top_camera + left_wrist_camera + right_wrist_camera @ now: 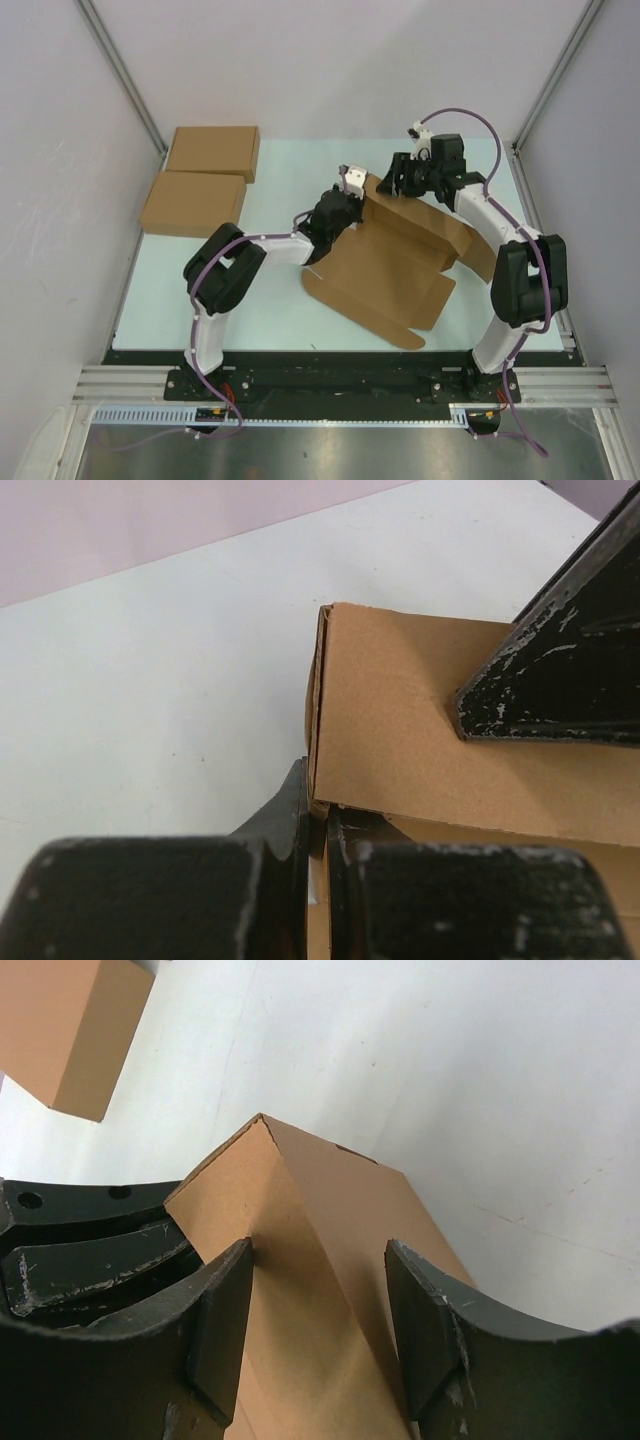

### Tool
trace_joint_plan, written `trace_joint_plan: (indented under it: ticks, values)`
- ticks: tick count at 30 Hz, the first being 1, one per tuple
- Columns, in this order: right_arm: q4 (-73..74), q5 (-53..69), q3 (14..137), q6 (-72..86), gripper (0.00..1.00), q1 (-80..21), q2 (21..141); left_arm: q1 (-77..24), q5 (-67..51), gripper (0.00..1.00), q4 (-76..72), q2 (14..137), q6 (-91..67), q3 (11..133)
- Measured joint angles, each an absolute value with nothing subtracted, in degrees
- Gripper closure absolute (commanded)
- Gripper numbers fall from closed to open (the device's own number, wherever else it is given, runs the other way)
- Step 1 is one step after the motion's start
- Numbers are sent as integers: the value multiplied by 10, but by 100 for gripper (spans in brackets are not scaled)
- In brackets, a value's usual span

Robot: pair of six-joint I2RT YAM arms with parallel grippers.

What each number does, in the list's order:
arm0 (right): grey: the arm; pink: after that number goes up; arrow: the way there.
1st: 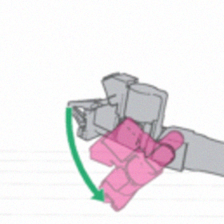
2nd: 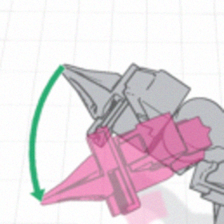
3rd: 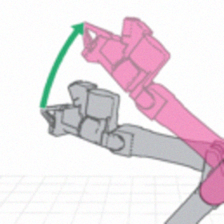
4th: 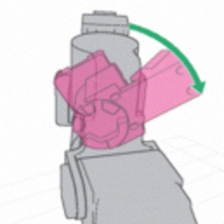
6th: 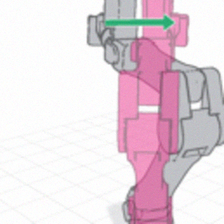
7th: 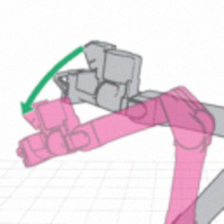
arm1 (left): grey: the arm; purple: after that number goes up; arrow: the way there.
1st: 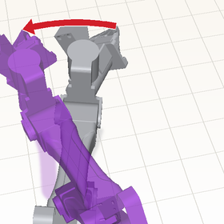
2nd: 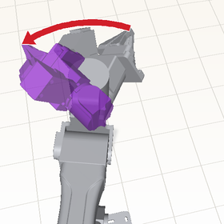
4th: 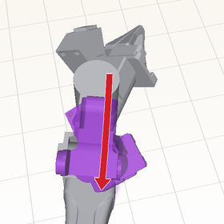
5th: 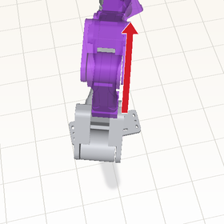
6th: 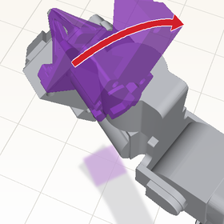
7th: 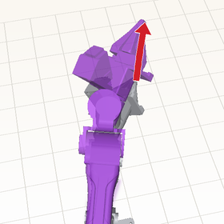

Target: Fold the paper box

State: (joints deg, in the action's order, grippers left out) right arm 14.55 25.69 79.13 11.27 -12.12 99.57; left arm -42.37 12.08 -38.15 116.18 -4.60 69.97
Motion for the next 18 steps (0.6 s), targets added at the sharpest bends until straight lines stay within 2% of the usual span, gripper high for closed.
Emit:
trace_joint_plan:
  ticks: [5, 7, 11, 14, 18]
  values:
    - [145, 262, 794, 107, 55, -125, 1000, -424, 128, 81, -387, 1155, -46, 687]
    - [144, 263, 794, 108, 55, -126, 1001, -424, 127, 78, -387, 1154, -45, 686]
    - [139, 263, 797, 109, 55, -125, 1002, -422, 127, 65, -352, 1153, -48, 686]
    - [136, 262, 799, 109, 55, -123, 1003, -420, 121, 63, -316, 1153, -59, 687]
    - [131, 262, 801, 110, 55, -121, 1006, -420, 113, 64, -277, 1153, -80, 692]
